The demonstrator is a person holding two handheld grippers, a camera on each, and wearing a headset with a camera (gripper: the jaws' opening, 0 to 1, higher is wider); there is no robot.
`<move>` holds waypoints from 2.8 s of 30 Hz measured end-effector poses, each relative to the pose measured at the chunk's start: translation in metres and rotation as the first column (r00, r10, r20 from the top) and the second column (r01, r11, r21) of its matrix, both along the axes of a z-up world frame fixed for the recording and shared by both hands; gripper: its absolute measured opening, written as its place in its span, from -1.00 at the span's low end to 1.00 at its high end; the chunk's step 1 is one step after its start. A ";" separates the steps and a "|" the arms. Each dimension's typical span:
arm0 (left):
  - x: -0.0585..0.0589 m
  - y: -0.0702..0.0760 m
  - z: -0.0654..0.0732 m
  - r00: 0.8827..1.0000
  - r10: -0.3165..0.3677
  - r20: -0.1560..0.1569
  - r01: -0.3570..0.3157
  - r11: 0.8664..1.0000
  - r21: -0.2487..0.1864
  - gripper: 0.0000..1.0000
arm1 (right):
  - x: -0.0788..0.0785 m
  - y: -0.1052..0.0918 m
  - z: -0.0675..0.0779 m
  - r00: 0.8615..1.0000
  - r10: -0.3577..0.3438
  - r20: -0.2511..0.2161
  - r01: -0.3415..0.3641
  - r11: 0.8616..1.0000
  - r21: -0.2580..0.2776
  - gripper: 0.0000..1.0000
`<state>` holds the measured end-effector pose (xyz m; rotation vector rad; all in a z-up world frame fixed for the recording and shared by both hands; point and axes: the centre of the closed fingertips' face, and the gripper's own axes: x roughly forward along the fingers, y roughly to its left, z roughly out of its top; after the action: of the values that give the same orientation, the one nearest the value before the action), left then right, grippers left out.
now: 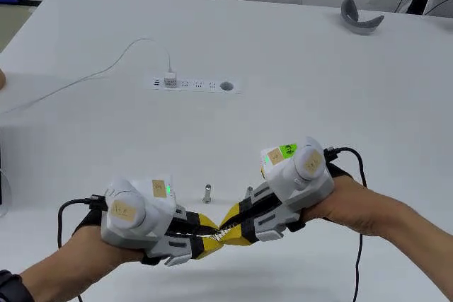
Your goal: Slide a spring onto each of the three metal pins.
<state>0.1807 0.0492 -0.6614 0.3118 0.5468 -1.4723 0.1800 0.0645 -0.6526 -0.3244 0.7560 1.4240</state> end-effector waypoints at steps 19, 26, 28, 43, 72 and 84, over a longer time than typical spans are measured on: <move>0.016 0.035 -0.024 0.985 0.170 -0.024 -0.169 0.985 0.045 -0.32 | 0.013 -0.036 -0.023 0.988 -0.152 -0.014 0.150 0.987 -0.064 -0.76; 0.024 0.043 -0.028 0.971 0.237 -0.032 -0.235 0.971 0.038 -0.26 | 0.020 -0.044 -0.027 0.983 -0.183 -0.005 0.182 0.980 -0.082 -0.76; 0.027 0.046 -0.030 0.965 0.259 -0.034 -0.258 0.966 0.037 -0.25 | 0.023 -0.046 -0.029 0.981 -0.194 -0.003 0.193 0.977 -0.089 -0.76; 0.050 0.079 -0.037 0.914 0.405 -0.033 -0.403 0.914 0.045 -0.05 | 0.046 -0.047 -0.044 0.980 -0.198 0.003 0.196 0.966 -0.171 -0.75; 0.067 0.131 -0.038 0.817 0.574 -0.043 -0.573 0.818 0.046 0.23 | 0.106 -0.031 -0.065 0.995 -0.097 0.039 0.104 0.937 -0.333 -0.75; 0.062 0.148 -0.043 0.793 0.607 -0.050 -0.605 0.795 0.055 0.27 | 0.128 -0.024 -0.072 0.997 -0.053 0.053 0.069 0.925 -0.372 -0.75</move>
<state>0.2425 0.1972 -0.7040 0.0943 0.6541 -0.8440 0.3076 0.0403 -0.7242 -0.6188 0.9965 1.2051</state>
